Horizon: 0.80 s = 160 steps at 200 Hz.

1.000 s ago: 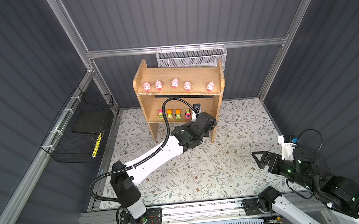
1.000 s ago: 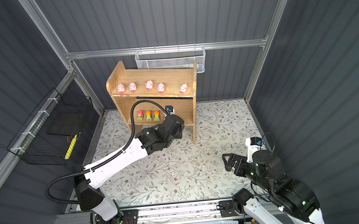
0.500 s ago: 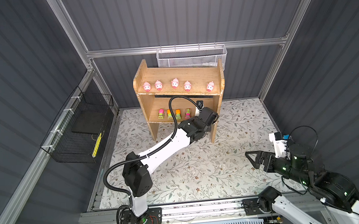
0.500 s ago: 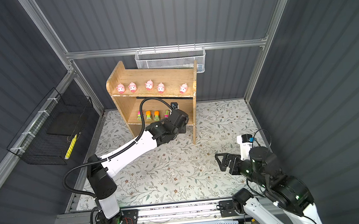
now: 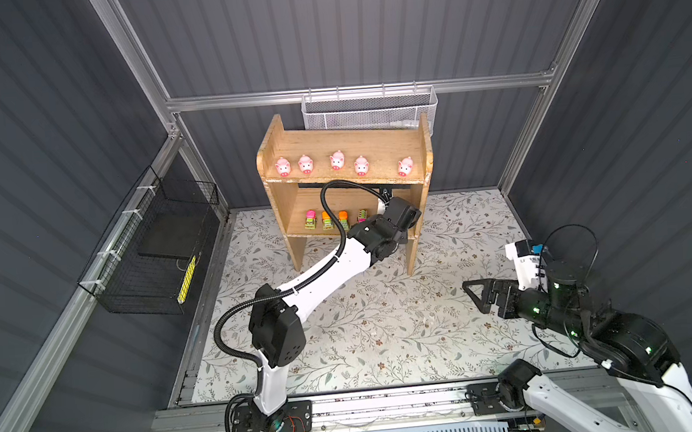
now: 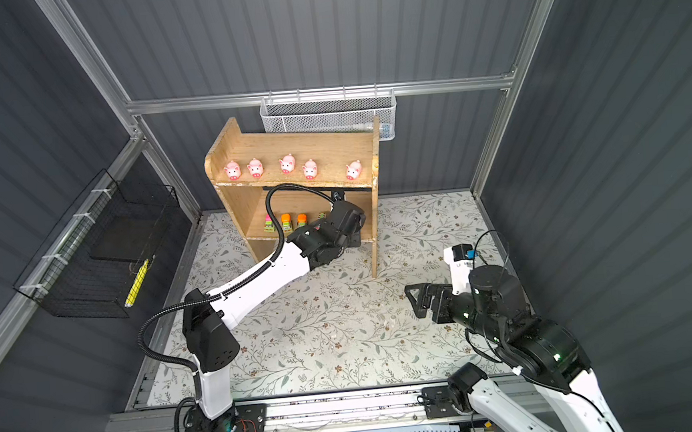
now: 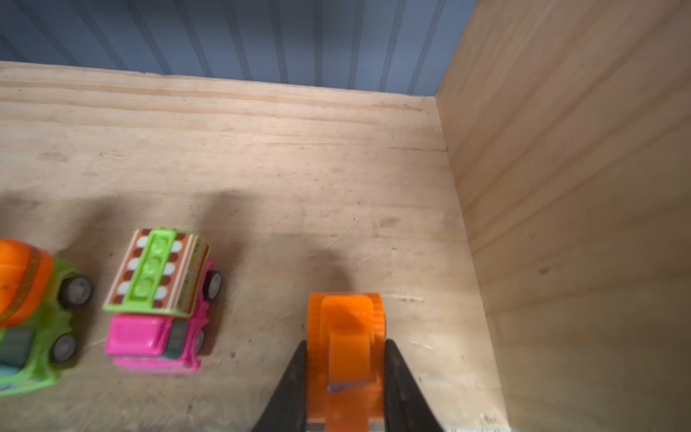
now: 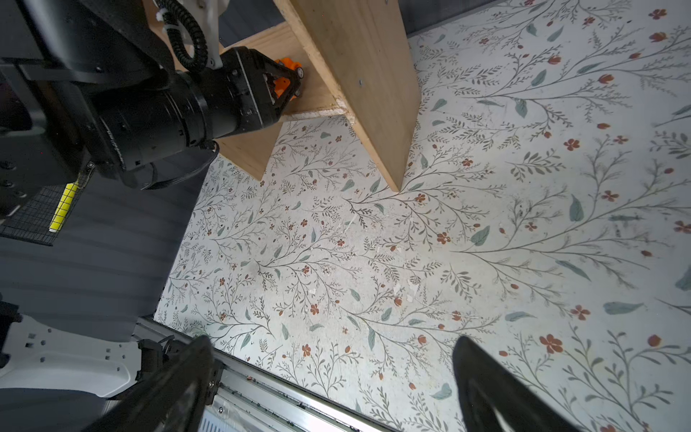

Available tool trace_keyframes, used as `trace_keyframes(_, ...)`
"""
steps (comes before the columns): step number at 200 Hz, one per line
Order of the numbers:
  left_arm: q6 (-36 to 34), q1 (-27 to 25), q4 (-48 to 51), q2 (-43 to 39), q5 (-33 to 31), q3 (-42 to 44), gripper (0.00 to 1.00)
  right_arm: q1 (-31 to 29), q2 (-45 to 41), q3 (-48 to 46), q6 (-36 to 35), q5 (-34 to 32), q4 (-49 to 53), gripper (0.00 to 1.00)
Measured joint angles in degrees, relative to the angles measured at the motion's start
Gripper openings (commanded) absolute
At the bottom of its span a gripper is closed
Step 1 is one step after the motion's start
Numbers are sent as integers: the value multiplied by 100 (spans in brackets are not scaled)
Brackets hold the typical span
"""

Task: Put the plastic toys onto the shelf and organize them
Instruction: 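Lower the orange car onto the shelf beside the pink-and-yellow truck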

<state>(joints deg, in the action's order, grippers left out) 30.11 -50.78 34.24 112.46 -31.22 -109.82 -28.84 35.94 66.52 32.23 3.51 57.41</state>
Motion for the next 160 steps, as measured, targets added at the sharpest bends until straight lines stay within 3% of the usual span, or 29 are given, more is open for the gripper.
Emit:
trace_keyframes(66, -66, 63, -15, 249, 127, -212, 34, 4, 7, 50, -79, -94, 24, 99)
trace_keyframes(97, -129, 85, -15, 249, 131, -212, 52, 4, 7, 81, -81, -127, 57, 99)
trace_keyframes(160, -197, 90, -83, 247, 151, -210, 61, 4, 11, 81, -81, -142, 94, 99)
